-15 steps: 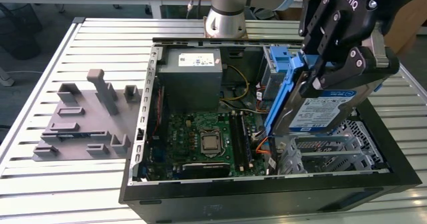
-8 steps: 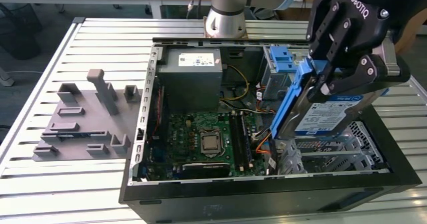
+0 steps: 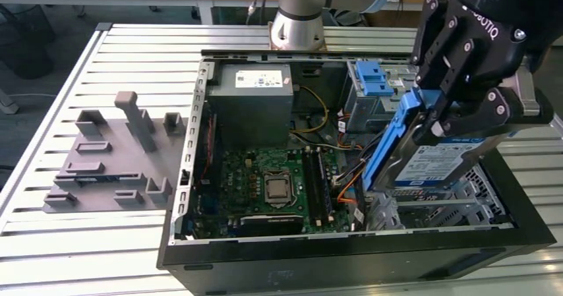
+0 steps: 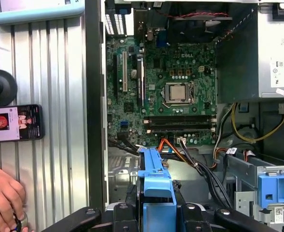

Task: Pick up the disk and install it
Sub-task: 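Insert the disk into the insertion slot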

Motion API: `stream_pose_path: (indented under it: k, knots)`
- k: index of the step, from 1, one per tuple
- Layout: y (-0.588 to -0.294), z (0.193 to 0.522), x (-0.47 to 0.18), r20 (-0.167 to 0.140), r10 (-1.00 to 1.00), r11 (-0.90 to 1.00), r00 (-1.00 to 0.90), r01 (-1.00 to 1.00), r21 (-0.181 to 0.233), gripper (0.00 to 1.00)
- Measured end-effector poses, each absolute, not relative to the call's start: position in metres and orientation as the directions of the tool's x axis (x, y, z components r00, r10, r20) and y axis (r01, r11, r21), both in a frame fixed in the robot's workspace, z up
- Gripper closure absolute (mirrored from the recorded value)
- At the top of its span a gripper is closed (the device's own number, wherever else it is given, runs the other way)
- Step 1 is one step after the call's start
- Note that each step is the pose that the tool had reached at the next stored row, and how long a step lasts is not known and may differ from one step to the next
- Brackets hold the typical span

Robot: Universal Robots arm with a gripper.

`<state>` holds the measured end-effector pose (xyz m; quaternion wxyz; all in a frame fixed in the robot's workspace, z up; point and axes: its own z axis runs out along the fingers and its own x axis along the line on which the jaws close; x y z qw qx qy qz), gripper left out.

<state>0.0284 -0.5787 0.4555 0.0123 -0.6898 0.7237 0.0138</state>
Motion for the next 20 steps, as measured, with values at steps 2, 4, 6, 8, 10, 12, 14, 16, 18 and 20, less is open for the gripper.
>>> stream_pose_path:
  k: [2,4,6,8,10,12,14,16,18,20]
  knots:
    - [-0.579,0.455,0.030,-0.037,-0.998,0.048,-0.048,-0.999,0.003,0.64]
    - [-0.579,0.454,0.035,-0.037,-0.998,0.048,-0.048,-0.999,0.003,0.64]
    - [-0.579,0.453,0.039,-0.037,-0.998,0.048,-0.048,-0.999,0.003,0.64]
    - [-0.579,0.452,0.044,-0.037,-0.998,0.048,-0.048,-0.999,0.003,0.64]
    - [-0.579,0.451,0.050,-0.037,-0.998,0.048,-0.048,-0.999,0.003,0.64]
    - [-0.579,0.450,0.053,-0.037,-0.998,0.048,-0.048,-0.999,0.003,0.64]
    - [-0.579,0.450,0.054,-0.037,-0.998,0.048,-0.048,-0.999,0.003,0.64]
    - [-0.579,0.450,0.054,-0.037,-0.998,0.048,-0.048,-0.999,0.003,0.64]
    - [-0.579,0.450,0.054,-0.037,-0.998,0.048,-0.048,-0.999,0.003,0.64]
    - [-0.579,0.450,0.054,-0.037,-0.998,0.048,-0.048,-0.999,0.003,0.64]
